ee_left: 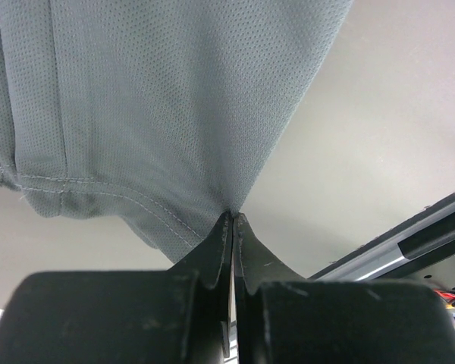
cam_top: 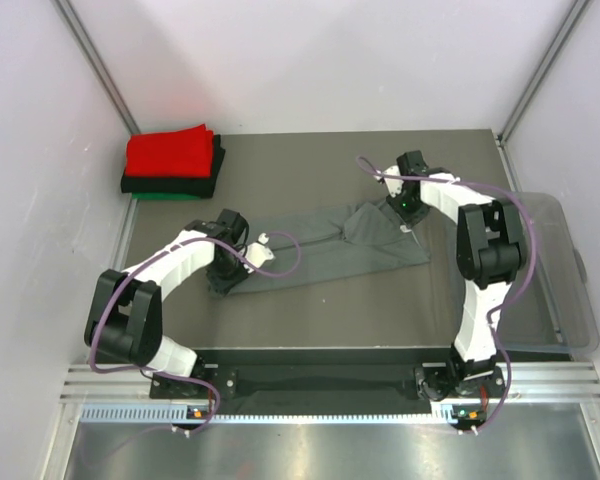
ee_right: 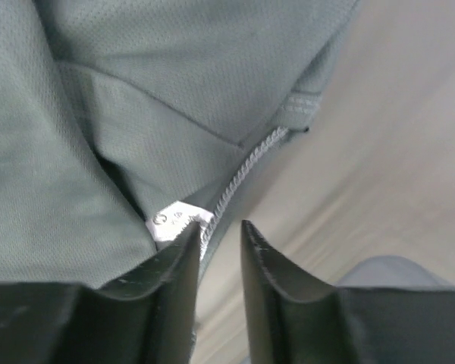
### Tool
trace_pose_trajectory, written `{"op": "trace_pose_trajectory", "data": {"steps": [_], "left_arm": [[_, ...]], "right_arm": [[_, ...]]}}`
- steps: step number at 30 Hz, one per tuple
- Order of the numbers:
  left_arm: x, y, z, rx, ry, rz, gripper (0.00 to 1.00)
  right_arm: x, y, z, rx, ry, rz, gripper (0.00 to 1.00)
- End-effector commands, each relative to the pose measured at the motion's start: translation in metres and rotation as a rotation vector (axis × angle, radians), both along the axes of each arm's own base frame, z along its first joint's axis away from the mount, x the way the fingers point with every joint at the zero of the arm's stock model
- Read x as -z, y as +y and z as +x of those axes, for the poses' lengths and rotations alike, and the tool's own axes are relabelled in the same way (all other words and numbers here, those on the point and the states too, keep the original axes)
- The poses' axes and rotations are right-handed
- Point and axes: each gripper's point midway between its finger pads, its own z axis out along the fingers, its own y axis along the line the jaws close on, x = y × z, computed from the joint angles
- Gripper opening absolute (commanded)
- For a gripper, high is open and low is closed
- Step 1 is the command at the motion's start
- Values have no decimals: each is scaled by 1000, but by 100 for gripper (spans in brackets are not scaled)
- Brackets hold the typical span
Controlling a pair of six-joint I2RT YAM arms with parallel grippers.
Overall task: Fold and stack the t-shirts
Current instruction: Fold the tshirt
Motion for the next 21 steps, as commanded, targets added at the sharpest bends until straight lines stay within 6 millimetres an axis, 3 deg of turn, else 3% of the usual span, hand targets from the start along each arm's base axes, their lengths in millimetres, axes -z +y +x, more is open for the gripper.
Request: {"op": "trace_pose_trajectory", "data": {"steps": [1, 4, 9, 11, 14, 21], "left_arm": [[-5, 1, -5, -4, -3, 6, 0], [-7, 0, -5, -2, -10, 7, 0], [-10, 0, -6, -1, -12, 9, 0], [-11, 0, -7, 1, -11, 6, 0], [-12, -8, -8, 17, -7, -17, 0], [-7, -46, -13, 82, 68, -65, 0]], "right_arm": [[7, -2, 4, 19, 37, 18, 26], [15, -2, 4, 26, 60, 22, 20], [27, -3, 7, 46, 121, 62, 0], [31, -2, 10, 42, 126, 63, 0], [24, 1, 30, 35, 85, 64, 0], [6, 12, 103, 14, -48, 63, 0]]}}
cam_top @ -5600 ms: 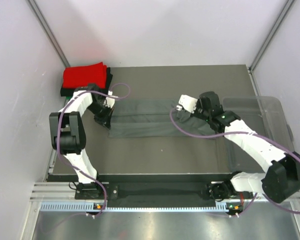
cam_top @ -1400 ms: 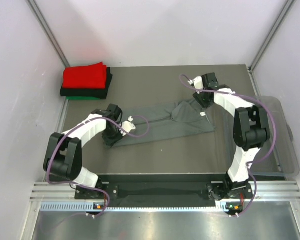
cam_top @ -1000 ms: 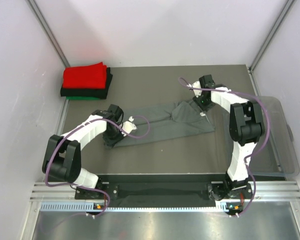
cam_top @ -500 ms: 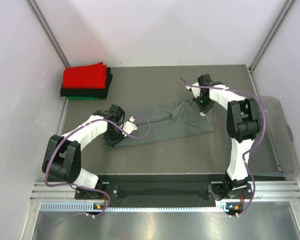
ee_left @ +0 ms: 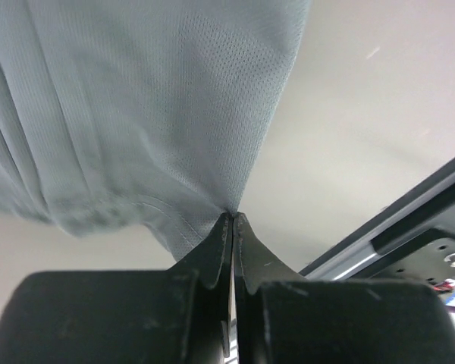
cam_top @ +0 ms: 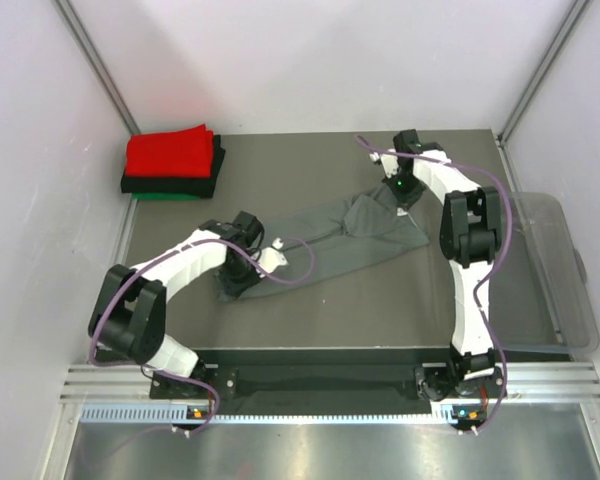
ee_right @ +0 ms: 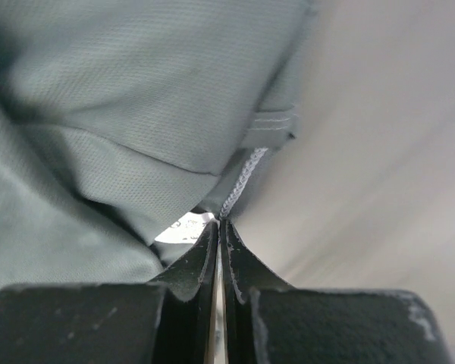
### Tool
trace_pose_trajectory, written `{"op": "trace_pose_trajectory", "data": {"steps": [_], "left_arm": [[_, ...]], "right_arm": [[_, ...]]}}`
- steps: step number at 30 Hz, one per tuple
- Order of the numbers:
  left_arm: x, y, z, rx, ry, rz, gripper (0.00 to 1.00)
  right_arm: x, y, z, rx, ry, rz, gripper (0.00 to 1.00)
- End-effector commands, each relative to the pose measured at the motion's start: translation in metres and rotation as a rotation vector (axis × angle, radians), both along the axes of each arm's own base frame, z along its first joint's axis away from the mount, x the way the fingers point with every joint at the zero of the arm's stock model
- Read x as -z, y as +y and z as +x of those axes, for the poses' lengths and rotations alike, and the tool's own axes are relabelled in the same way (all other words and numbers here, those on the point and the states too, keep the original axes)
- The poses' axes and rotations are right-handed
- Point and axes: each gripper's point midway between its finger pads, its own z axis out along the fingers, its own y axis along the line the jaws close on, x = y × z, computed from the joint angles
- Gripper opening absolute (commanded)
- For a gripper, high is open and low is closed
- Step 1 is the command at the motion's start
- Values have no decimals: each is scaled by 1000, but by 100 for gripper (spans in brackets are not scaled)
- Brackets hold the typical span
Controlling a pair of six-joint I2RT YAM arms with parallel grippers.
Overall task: Fold and stack the t-shirts
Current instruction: Fold the tshirt
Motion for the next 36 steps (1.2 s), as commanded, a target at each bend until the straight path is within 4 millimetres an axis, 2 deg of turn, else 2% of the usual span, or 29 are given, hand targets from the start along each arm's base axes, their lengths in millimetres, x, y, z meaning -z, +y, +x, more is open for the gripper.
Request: {"op": "trace_pose_trajectory", "data": {"steps": [1, 2, 3, 5, 8, 13, 19, 22, 25, 29, 36], "left_arm": [[-1, -26, -2, 23, 52, -48, 0], [-2, -34, -2, 40, 56, -50, 0], [3, -38, -3, 47, 74, -44, 0], [3, -50, -1, 72, 75, -46, 0], [8, -69, 0, 102, 94, -56, 0], [12, -107, -3, 175, 124, -100, 0], [12, -151, -3, 282, 132, -168, 0], [8, -181, -16, 358, 152, -201, 0], [9, -199, -33, 420, 179, -206, 0], [10, -220, -47, 470, 205, -230, 0], [12, -248, -67, 525, 241, -254, 0]], "right_arm": [[4, 5, 62, -7, -148, 19, 0], [12, 7, 67, -14, -146, 9, 0], [0, 10, 83, -21, -192, 15, 0], [4, 18, 93, -38, -213, 15, 0], [-10, 30, 122, -54, -326, 25, 0], [-19, 49, 147, -85, -436, 55, 0], [-31, 82, 176, -142, -567, 81, 0], [-37, 97, 188, -162, -633, 87, 0], [-47, 111, 203, -176, -723, 98, 0], [-64, 125, 218, -184, -815, 127, 0], [-78, 142, 234, -216, -932, 126, 0]]}}
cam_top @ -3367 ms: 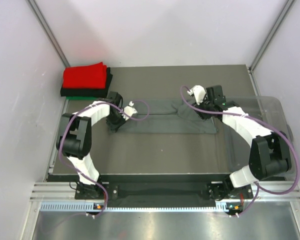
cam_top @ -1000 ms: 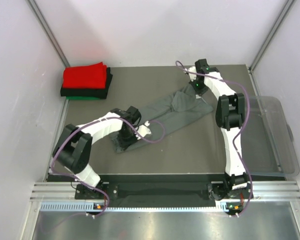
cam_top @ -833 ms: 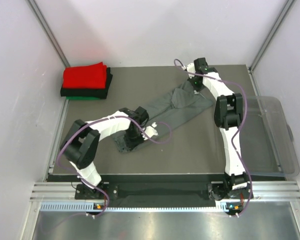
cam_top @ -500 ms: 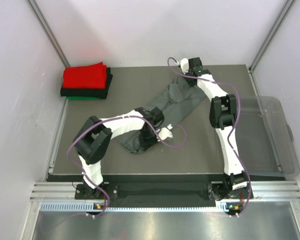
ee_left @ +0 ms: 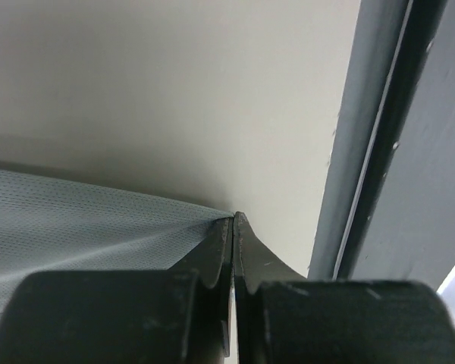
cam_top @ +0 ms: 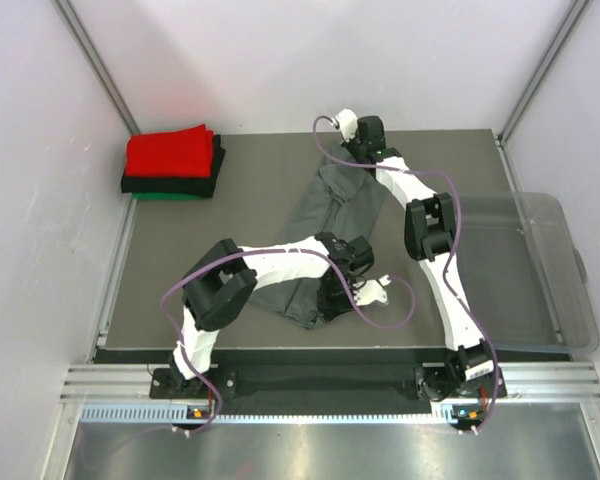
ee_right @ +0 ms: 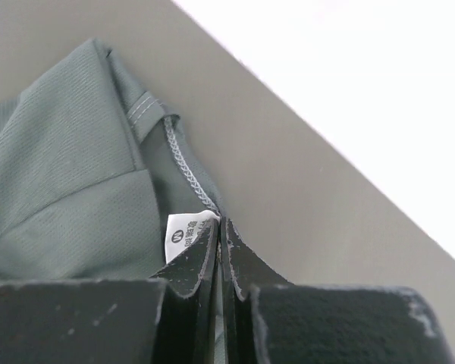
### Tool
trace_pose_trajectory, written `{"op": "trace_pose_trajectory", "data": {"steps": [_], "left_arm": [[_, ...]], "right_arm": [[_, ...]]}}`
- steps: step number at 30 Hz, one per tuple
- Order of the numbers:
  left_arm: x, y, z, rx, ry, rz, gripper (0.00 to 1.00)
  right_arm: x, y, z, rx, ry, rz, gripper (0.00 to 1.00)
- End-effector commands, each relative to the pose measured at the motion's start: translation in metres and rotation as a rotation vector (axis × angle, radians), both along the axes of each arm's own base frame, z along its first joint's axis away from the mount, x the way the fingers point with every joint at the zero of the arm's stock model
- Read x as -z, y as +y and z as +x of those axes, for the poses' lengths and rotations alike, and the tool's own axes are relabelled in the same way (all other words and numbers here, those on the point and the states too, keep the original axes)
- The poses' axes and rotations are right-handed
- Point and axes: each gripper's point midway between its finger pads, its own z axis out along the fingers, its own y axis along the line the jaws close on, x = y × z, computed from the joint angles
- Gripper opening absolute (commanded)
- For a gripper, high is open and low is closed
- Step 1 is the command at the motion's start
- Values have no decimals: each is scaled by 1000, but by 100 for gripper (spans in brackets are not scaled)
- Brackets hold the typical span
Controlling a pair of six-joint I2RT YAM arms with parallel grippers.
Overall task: Fold and stack the t-shirts
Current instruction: Fold the tshirt
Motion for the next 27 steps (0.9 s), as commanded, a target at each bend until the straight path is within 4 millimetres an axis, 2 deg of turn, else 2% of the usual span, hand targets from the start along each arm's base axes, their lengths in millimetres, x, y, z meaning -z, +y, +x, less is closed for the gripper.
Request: {"op": "trace_pose_trajectory", "data": {"steps": [1, 8, 9, 14, 15, 16, 18, 19, 20, 21, 22, 23, 24, 25, 26, 27], "left_arm": [[-10, -21, -12, 16, 44, -48, 0], [-15, -50, -5, 21, 57, -107, 0], [-18, -56, -5, 19, 59, -123, 0], [-23, -68, -5, 18, 67, -142, 0], [-24, -69, -5, 13, 63, -144, 1], [-24, -69, -2, 1, 56, -144, 8], [-31, -72, 3, -26, 19, -159, 20], [-37, -73, 4, -29, 13, -171, 21], [-46, -72, 6, -39, -7, -179, 23], [-58, -73, 8, -53, -18, -182, 26], [-66, -72, 10, -48, -35, -184, 29], [-84, -74, 18, -49, -84, -202, 31], [-91, -67, 20, -53, -104, -179, 32], [-101, -65, 23, -59, -132, -186, 36], [-124, -63, 28, -71, -181, -217, 39], [-134, -61, 30, -85, -207, -233, 43]], "right_arm": [[-51, 18, 28, -25, -211, 35, 0], [-60, 27, 36, -46, -281, 48, 0], [-66, 31, 38, -52, -306, 55, 0], [-68, 38, 40, -66, -340, 66, 0], [-72, 38, 41, -65, -352, 71, 0], [-72, 38, 42, -59, -356, 77, 2], [-81, 34, 43, -28, -373, 94, 11], [-89, 30, 41, -1, -382, 91, 23], [-97, 25, 40, 19, -392, 95, 29], [-115, 22, 35, 31, -410, 98, 34], [-126, 16, 33, 54, -425, 92, 45], [-137, 12, 30, 63, -438, 81, 50], [-161, 6, 21, 77, -466, 86, 56], [-174, -3, 15, 118, -484, 84, 59], [-187, -9, 9, 144, -498, 92, 63], [-213, -23, -5, 191, -522, 96, 73]]}}
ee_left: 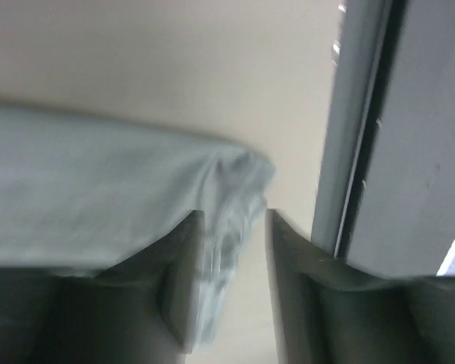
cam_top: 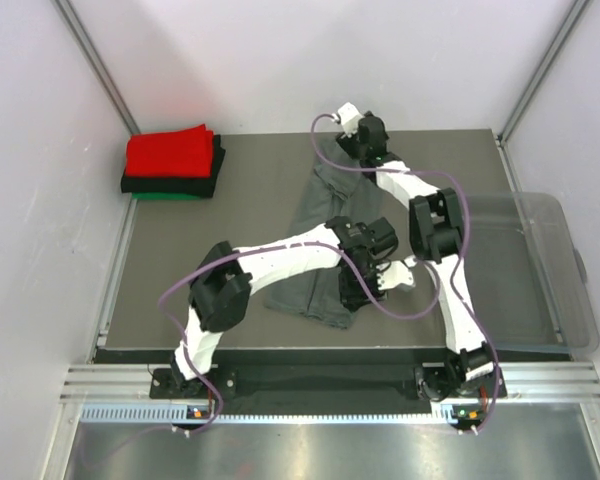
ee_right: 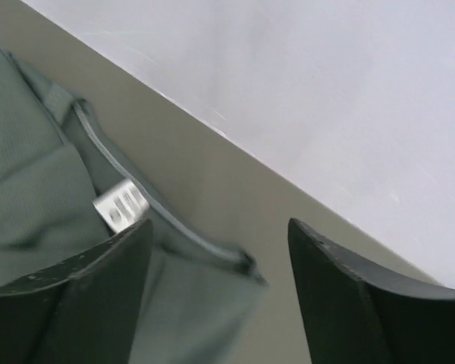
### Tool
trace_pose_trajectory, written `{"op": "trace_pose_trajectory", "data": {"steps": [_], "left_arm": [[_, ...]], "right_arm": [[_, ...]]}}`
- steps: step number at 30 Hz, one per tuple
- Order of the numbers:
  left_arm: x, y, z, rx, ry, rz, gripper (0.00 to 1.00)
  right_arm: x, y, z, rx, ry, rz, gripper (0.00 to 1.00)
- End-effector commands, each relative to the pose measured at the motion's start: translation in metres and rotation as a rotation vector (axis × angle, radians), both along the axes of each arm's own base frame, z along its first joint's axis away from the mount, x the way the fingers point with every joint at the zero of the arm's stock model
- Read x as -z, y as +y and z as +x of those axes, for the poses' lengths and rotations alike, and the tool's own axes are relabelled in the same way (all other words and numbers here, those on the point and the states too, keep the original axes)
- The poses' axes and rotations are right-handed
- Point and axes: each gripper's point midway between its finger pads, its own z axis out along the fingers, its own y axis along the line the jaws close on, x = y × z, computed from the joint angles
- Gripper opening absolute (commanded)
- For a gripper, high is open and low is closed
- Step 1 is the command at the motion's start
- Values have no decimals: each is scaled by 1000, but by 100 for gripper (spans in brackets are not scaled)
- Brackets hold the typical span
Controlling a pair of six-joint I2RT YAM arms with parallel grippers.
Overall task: Fold and stack the t-shirts
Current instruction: Fold the tshirt
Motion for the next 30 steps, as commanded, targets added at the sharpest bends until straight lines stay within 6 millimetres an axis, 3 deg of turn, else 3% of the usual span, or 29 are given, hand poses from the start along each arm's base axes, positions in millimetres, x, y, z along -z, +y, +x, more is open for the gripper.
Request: {"op": "trace_pose_trajectory", "data": {"steps": [1, 3, 4, 5, 6, 7, 8, 9, 10, 11, 12, 13, 14, 15, 17, 18, 20, 21, 24, 26, 30], "left_arm": [[-104, 3, 12, -57, -170, -172, 52], [-115, 14, 26, -119, -266, -169, 56], [-131, 17, 37, -160, -330, -210, 56], [-130, 31, 51, -218, -337, -200, 56], [-132, 40, 61, -279, -324, -209, 55], [-145, 49, 72, -350, -319, -258, 56], [-141, 78, 100, -517, -268, -257, 55], [-143, 92, 112, -605, -221, -282, 55], [-151, 100, 116, -659, -143, -347, 54], [-142, 132, 135, -815, -69, -354, 52], [-139, 145, 139, -876, -31, -371, 52], [-145, 151, 137, -894, 10, -429, 51], [-129, 171, 143, -984, 44, -420, 50], [-124, 179, 143, -1004, 47, -421, 50], [-105, 197, 139, -1089, 118, -385, 50], [-99, 200, 135, -1102, 159, -375, 52], [-84, 207, 128, -1124, 277, -351, 60], [-78, 209, 120, -1138, 334, -321, 61], [-57, 216, 116, -1189, 399, -312, 60], [-41, 221, 105, -1220, 435, -269, 59], [-9, 230, 90, -1267, 460, -183, 60]], "right_arm": [[-179, -30, -26, 139, -300, 110, 73], [-203, -46, -55, 173, -269, 163, 71], [-206, -49, -67, 177, -239, 194, 69], [-206, -48, -80, 185, -195, 289, 68], [-203, -49, -108, 144, -92, 324, 69], [-198, -47, -125, 127, -25, 372, 69], [-190, -40, -144, 120, 63, 483, 69], [-172, -30, -183, 23, 222, 542, 68], [-162, -22, -205, 7, 314, 626, 68], [-147, -21, -229, 6, 411, 651, 67], [-131, -12, -263, -51, 522, 690, 66], [-119, -6, -283, -81, 603, 716, 67], [-110, -1, -302, -96, 678, 752, 66], [-89, 3, -337, -132, 784, 782, 66], [-72, 8, -374, -130, 897, 867, 67], [-50, 11, -410, -147, 1021, 922, 66], [-31, 16, -445, -90, 1171, 1053, 65], [-8, 13, -468, -55, 1212, 1103, 65], [26, 9, -507, 162, 1373, 1241, 60], [41, 4, -525, 244, 1417, 1162, 59], [52, 16, -536, 288, 1477, 1126, 59]]}}
